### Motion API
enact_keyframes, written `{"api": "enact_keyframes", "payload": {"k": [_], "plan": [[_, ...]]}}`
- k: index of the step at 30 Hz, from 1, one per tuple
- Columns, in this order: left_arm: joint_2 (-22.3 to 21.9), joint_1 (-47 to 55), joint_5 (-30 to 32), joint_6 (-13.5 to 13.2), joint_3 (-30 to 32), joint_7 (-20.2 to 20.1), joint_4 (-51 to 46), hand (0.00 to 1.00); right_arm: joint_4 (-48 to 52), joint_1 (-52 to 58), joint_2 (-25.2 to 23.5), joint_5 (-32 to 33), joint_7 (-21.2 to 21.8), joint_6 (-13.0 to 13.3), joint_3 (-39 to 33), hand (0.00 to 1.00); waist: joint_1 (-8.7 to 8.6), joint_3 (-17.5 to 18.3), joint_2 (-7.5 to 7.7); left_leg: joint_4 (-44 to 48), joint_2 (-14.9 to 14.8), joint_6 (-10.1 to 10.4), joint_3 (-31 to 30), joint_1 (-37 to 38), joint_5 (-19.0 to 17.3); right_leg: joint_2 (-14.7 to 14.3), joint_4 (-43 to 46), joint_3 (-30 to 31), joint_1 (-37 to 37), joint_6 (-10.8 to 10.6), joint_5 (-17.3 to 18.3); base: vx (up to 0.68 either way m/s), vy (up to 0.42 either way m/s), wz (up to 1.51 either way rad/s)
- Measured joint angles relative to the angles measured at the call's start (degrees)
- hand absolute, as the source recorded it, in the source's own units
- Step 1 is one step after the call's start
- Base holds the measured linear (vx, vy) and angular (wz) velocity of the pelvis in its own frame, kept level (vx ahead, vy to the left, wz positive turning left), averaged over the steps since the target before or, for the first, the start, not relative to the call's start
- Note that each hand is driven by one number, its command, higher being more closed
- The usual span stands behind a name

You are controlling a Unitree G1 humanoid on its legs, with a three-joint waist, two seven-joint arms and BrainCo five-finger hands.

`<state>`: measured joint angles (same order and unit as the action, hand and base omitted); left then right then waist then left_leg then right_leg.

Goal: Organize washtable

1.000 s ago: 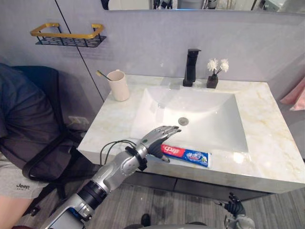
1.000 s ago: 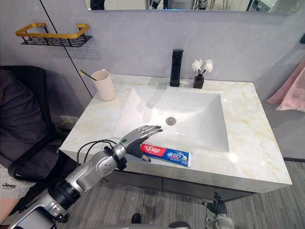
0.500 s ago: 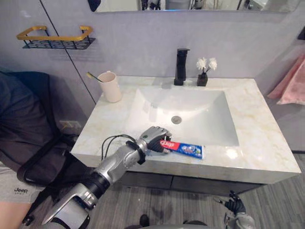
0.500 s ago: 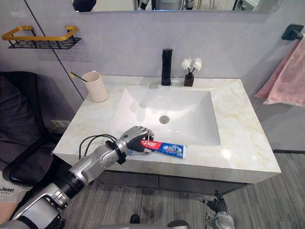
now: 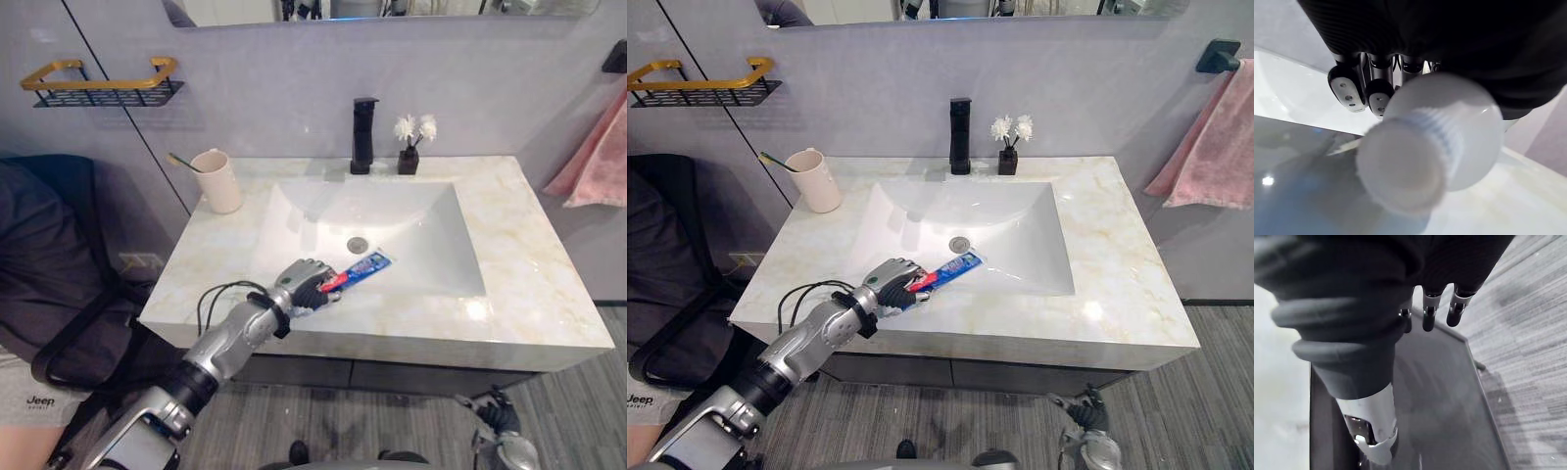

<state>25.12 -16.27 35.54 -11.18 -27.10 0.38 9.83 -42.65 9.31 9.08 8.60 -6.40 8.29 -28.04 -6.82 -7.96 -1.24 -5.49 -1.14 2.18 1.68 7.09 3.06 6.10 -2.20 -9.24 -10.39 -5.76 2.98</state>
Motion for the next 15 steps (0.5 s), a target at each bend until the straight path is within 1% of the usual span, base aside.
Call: {"api": "enact_keyframes", "payload": {"k": [1, 3, 5, 7, 8, 10, 11, 13, 14, 15], "plan": [[-0.7, 1.2, -1.2, 0.3, 2.2, 0.4, -2.4, 1.0, 2.2, 0.2, 0.0, 0.5, -1.1, -0.1, -4.5, 0.0, -0.03, 0.0, 0.02, 0.0, 0.0, 0.2, 0.2, -0.2, -0.2, 0.0, 0.0, 0.4, 0.3, 0.0, -0.1, -0.03, 0.005, -0.19], [-2.6, 1.7, -3.5, 0.7, 5.1, 1.5, -6.4, 1.0, 7.3, 0.7, 0.2, 2.0, -3.7, -0.1, -13.5, 0.0, 0.02, 0.0, 0.26, 0.0, 0.0, 0.1, 0.8, -0.3, -0.1, 0.0, 0.1, 1.2, 0.8, 0.0, -0.3, -0.02, 0.005, -0.16], [-3.6, 1.7, -5.1, 0.7, 6.7, 2.5, -9.2, 1.0, 12.3, 0.5, 0.5, 3.4, -5.2, -0.1, -18.6, 0.0, -0.02, 0.0, 0.5, 0.0, -0.2, 0.0, 1.5, -0.3, -0.1, -0.1, 0.1, 1.7, 1.1, 0.0, -0.4, -0.01, -0.001, -0.17], [-4.7, 1.7, -6.4, 0.7, 7.7, 3.0, -11.7, 1.0, 19.2, 0.2, 0.7, 5.2, -6.5, -0.1, -21.6, 0.0, -0.15, 0.0, 0.74, 0.0, -0.3, 0.1, 2.0, -0.4, -0.2, -0.3, 0.2, 2.5, 1.7, 0.0, -0.5, -0.02, -0.006, -0.2], [-5.0, 1.8, -6.6, 0.7, 7.8, 3.1, -12.2, 1.0, 21.3, 0.2, 0.9, 5.6, -6.9, -0.1, -22.0, 0.0, -0.16, 0.0, 0.76, 0.0, -0.4, 0.1, 2.2, -0.4, -0.2, -0.4, 0.2, 2.7, 1.7, 0.0, -0.6, -0.01, -0.013, -0.19], [-6.1, 1.8, -7.8, 0.7, 8.5, 3.3, -13.0, 1.0, 31.7, -0.3, 1.5, 6.8, -7.9, 0.2, -22.1, 0.0, -0.23, 0.1, 0.85, 0.0, -0.7, 0.0, 2.9, -0.3, -0.2, -0.9, 0.3, 3.2, 1.8, -0.1, -0.8, -0.02, -0.028, -0.14], [-7.0, 1.9, -8.0, 0.7, 9.5, 3.4, -13.4, 1.0, 37.0, -1.6, 2.8, 7.5, -8.5, 0.9, -21.3, 0.0, -0.24, 0.1, 0.89, 0.0, -0.8, 0.0, 3.0, -0.3, -0.2, -1.1, 0.5, 3.4, 2.1, -0.1, -0.8, -0.03, -0.029, -0.1], [-7.1, 2.3, -8.5, 0.7, 11.0, 3.4, -14.5, 1.0, 42.1, -4.4, 4.9, 9.6, -8.4, 3.0, -18.8, 0.0, -0.16, 0.1, 0.94, 0.0, -0.9, 0.0, 3.2, -0.3, -0.2, -1.2, 0.9, 3.8, 2.6, -0.1, -0.8, -0.04, -0.012, -0.1], [-7.2, 2.8, -9.1, 0.7, 12.2, 3.5, -15.2, 1.0, 45.9, -6.8, 7.0, 12.0, -7.7, 5.1, -14.9, 0.0, -0.07, 0.1, 0.93, 0.0, -0.9, 0.0, 3.4, -0.3, -0.2, -1.3, 1.0, 4.1, 2.7, -0.1, -0.9, -0.03, -0.004, -0.08], [-7.1, 2.9, -9.5, 0.7, 12.4, 3.5, -15.3, 1.0, 47.2, -7.7, 7.9, 13.2, -7.0, 6.0, -13.4, 0.0, 0.03, 0.1, 0.94, 0.0, -0.9, 0.0, 3.4, -0.3, -0.2, -1.3, 1.0, 4.2, 2.7, -0.1, -0.9, -0.04, -0.003, -0.06]]}}
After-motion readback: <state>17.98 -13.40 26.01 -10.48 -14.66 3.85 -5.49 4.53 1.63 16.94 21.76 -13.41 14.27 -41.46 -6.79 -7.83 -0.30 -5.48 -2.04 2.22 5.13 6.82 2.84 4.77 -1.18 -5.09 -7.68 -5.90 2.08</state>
